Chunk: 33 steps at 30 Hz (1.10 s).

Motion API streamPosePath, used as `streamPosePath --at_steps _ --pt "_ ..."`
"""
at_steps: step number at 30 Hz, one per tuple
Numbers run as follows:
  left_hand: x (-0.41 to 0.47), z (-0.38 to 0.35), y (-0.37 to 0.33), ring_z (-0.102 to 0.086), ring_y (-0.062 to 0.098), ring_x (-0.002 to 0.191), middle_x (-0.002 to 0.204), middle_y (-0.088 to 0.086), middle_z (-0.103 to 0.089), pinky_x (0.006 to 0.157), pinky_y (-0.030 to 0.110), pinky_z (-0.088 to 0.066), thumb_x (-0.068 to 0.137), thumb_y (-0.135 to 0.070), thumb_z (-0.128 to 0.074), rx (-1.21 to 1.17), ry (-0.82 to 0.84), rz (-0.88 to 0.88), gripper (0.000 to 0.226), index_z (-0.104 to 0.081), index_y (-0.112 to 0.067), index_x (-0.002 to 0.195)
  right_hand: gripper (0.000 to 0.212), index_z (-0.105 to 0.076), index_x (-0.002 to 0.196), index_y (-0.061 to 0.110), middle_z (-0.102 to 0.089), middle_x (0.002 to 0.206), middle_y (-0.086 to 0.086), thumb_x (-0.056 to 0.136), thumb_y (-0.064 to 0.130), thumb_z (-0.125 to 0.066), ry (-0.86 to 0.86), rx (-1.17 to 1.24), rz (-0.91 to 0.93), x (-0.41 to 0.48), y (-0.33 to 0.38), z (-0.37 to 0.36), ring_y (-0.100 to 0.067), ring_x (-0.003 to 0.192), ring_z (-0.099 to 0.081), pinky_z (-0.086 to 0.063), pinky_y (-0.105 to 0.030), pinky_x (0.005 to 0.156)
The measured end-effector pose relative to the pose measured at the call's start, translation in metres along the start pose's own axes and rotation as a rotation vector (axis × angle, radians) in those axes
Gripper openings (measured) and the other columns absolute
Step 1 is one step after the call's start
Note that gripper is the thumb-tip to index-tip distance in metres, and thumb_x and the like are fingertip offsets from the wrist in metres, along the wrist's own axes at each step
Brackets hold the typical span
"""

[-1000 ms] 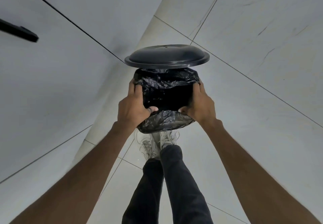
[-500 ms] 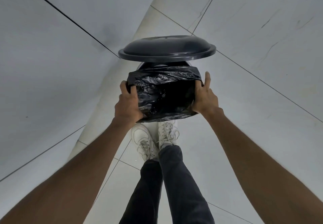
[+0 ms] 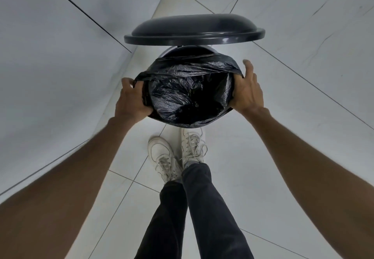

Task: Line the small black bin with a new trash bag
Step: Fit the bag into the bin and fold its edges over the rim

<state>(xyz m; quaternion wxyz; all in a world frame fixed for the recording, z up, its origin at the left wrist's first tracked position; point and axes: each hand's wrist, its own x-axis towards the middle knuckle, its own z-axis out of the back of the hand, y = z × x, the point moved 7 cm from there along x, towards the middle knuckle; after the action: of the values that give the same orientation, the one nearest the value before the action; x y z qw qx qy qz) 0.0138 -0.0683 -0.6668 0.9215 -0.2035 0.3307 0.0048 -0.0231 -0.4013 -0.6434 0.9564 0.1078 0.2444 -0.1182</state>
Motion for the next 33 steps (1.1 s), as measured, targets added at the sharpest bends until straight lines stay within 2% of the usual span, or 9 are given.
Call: streamPosePath --at_steps 3,8,11,14,19,23,25,29,33 --pt "0.007 0.009 0.009 -0.05 0.029 0.114 0.122 0.012 -0.042 0.098 0.032 -0.045 0.06 -0.035 -0.073 -0.173 0.155 0.09 0.078 -0.058 -0.015 0.133 0.08 -0.045 0.14 0.022 -0.029 0.15 -0.018 0.07 0.025 -0.084 0.081 0.069 0.035 0.009 -0.005 0.005 -0.045 0.123 -0.045 -0.057 -0.051 0.088" --pt "-0.002 0.024 -0.001 -0.062 0.033 0.119 0.129 0.004 -0.068 0.096 0.036 -0.048 0.068 -0.046 -0.084 -0.016 0.228 0.081 0.075 -0.057 -0.034 0.137 0.074 -0.044 0.135 0.021 -0.051 0.12 -0.015 0.072 0.029 -0.083 0.208 -0.011 -0.145 0.007 -0.007 0.021 -0.04 0.105 -0.06 -0.053 -0.045 0.079" --pt "-0.027 0.008 -0.01 -0.061 0.041 0.12 0.13 0.011 -0.066 0.099 0.043 -0.051 0.062 -0.049 -0.09 0.047 0.261 0.198 0.101 -0.039 -0.026 0.147 0.084 -0.037 0.139 0.02 -0.048 0.123 -0.013 0.07 0.029 -0.084 0.301 -0.052 -0.204 -0.015 -0.001 0.01 -0.039 0.102 -0.063 -0.053 -0.046 0.078" --pt "-0.04 -0.015 -0.007 -0.066 0.042 0.104 0.114 0.015 -0.069 0.084 0.041 -0.055 0.074 -0.042 -0.08 0.023 0.243 0.286 0.081 -0.042 -0.016 0.141 0.078 -0.036 0.14 0.018 -0.05 0.122 -0.014 0.075 0.024 -0.078 0.339 -0.032 -0.241 -0.028 0.002 -0.003 -0.041 0.1 -0.064 -0.049 -0.041 0.073" --pt "-0.032 -0.04 0.016 -0.036 0.015 0.05 0.071 0.005 -0.042 0.04 0.018 -0.028 0.085 0.004 -0.061 -0.851 0.265 0.704 0.018 -0.06 -0.009 0.097 0.057 -0.052 0.13 0.023 -0.059 0.091 -0.008 0.076 0.006 -0.051 0.445 0.293 -0.325 -0.004 -0.006 -0.002 -0.028 0.065 -0.056 -0.047 -0.024 0.042" --pt "-0.024 -0.027 0.009 -0.057 0.021 0.078 0.089 0.008 -0.054 0.068 0.028 -0.054 0.086 0.005 -0.043 -1.377 0.171 0.878 0.017 -0.054 -0.008 0.088 0.026 -0.042 0.076 0.014 -0.031 0.067 -0.003 0.079 -0.011 -0.038 0.582 0.612 -0.53 0.013 -0.011 0.005 -0.013 0.043 -0.027 -0.019 -0.013 0.036" --pt "-0.024 -0.017 -0.001 -0.062 0.025 0.09 0.097 0.008 -0.059 0.08 0.035 -0.055 0.085 0.0 -0.041 -1.306 0.209 0.858 0.019 -0.055 -0.011 0.092 0.025 -0.045 0.075 0.013 -0.04 0.075 -0.007 0.082 -0.011 -0.044 0.594 0.732 -0.625 0.016 -0.013 0.01 -0.013 0.048 -0.035 -0.02 -0.015 0.035" --pt "-0.008 0.004 -0.017 -0.052 0.02 0.086 0.083 -0.005 -0.055 0.062 0.026 -0.04 0.093 -0.014 -0.043 -0.896 0.063 0.677 0.018 -0.057 -0.02 0.085 0.006 -0.058 0.097 0.014 -0.051 0.094 -0.006 0.092 0.012 -0.059 0.456 0.791 -0.702 0.026 -0.005 0.032 -0.019 0.071 -0.045 -0.031 -0.019 0.038" --pt "0.004 0.02 -0.037 -0.05 0.022 0.078 0.076 -0.003 -0.06 0.066 0.032 -0.038 0.08 -0.02 -0.051 -0.793 -0.14 0.445 0.015 -0.065 -0.022 0.078 0.033 -0.059 0.116 0.013 -0.063 0.11 -0.012 0.088 0.029 -0.053 0.211 0.238 -0.515 0.037 0.012 0.061 -0.032 0.092 -0.063 -0.048 -0.035 0.074"
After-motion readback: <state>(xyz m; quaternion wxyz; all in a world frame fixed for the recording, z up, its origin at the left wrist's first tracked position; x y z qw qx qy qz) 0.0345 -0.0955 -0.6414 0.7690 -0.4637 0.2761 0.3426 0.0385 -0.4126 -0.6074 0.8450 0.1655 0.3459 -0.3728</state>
